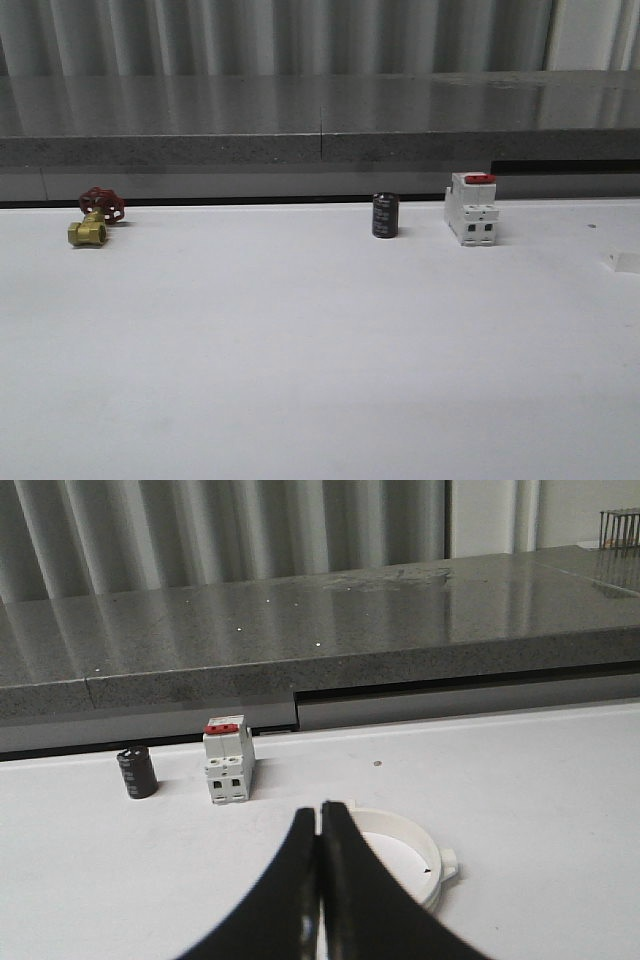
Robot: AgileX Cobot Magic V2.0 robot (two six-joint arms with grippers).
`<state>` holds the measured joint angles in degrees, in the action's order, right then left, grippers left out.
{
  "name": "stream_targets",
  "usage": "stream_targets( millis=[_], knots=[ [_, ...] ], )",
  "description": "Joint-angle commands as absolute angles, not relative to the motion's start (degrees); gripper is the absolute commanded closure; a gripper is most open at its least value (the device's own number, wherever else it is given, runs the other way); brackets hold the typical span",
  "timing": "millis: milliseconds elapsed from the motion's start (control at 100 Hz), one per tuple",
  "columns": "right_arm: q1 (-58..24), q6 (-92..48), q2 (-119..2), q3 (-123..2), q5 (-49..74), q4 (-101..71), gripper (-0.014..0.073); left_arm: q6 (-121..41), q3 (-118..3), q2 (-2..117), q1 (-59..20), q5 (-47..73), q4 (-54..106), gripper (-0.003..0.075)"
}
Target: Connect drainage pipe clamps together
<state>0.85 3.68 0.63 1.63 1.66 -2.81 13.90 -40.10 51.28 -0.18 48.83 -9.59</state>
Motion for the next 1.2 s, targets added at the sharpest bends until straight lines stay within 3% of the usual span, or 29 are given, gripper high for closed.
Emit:
stream_targets(
  millis=[0,70,130,380,870,1190],
  knots=[
    [1.11,3.48,1.70,0.53,-3.05,-2.74,0.0661,13.63,-42.13,51.19,-0.46,46.04,-10.08,0.0358],
    [1.11,3.48,1.70,0.53,-3.05,-2.74,0.0661,13.63,-42.13,51.19,-0.46,45.75,-10.21,0.0252],
    [1.11,3.48,1.70,0.53,-3.05,-2.74,0.0661,13.63,-42.13,51.19,-0.46,44.30,-9.99,0.0221],
    [1.11,3.48,1.70,0.53,-3.05,-2.74,0.0661,13.63,-45.06,54.99,-0.21,43.08,-9.77,0.0225],
    [1.11,3.48,1.70,0.53,-3.05,-2.74,0.0661,-3.01,-66.57,85.14,9.37,46.69,-2.75,0.0226],
    [1.11,3.48,1.70,0.53,-3.05,-2.74,0.0661,-8.53,-74.07,99.35,15.44,46.57,-2.64,0.0227]
  ],
)
